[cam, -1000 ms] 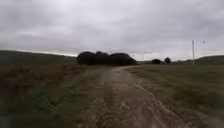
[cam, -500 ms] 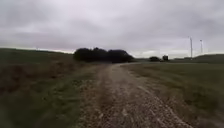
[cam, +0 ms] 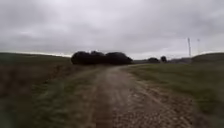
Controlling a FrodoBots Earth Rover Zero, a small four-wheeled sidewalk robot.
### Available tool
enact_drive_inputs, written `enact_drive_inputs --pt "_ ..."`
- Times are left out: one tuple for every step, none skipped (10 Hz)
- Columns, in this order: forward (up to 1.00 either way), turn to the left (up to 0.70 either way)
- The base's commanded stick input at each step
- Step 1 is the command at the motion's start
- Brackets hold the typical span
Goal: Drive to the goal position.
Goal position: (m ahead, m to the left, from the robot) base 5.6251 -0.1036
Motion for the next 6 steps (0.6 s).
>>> enact_drive_inputs --pt "0.70 0.00" --pt "0.70 0.00" --pt "0.70 0.00" --pt "0.70 0.00" --pt "0.70 0.00" --pt "0.70 0.00"
